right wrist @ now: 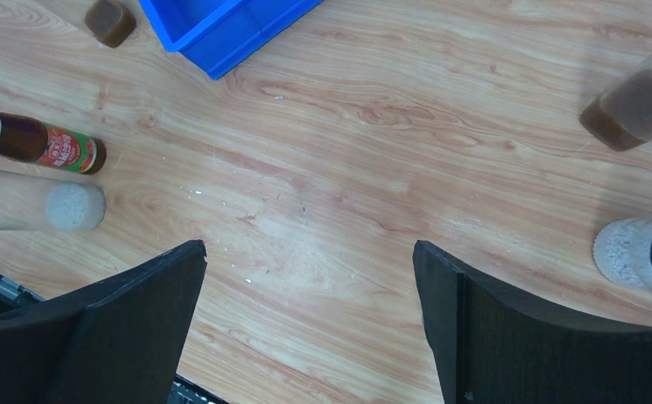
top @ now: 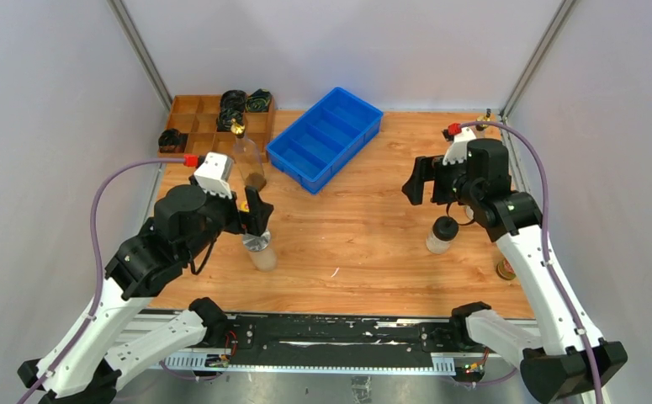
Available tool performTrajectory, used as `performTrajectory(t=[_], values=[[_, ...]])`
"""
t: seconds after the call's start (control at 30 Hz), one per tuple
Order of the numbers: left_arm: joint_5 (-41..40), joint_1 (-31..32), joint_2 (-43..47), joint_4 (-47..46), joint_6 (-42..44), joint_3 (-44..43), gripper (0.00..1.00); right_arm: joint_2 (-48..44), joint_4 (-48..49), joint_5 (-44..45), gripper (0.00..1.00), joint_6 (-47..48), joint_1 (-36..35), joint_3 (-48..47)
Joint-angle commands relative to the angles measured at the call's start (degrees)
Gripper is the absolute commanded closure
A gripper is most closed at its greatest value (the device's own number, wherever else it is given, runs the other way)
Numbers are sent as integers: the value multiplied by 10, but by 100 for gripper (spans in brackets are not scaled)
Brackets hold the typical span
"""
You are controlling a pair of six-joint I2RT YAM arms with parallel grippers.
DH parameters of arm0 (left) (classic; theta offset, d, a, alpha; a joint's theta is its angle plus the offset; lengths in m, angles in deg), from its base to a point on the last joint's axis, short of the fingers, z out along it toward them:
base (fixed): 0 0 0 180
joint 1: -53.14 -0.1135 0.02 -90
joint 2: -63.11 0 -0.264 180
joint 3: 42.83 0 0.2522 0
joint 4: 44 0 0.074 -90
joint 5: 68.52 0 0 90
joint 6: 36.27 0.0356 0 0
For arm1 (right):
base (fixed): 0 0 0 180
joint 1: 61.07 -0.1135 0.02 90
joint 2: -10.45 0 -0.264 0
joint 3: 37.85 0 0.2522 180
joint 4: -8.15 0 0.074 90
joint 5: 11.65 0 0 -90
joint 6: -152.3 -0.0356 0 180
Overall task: Organize the condiment bottles
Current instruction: Move the storage box to the center of the board.
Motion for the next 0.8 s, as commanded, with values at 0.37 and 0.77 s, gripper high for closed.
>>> performTrajectory(t=[0.37, 0.77], values=[[0, 3, 10, 7, -4, 4, 0, 261, -35, -55, 0, 4, -44, -210], [-46, 3, -7, 22, -6, 4, 0, 548, -131, 105, 11, 2, -184, -479]])
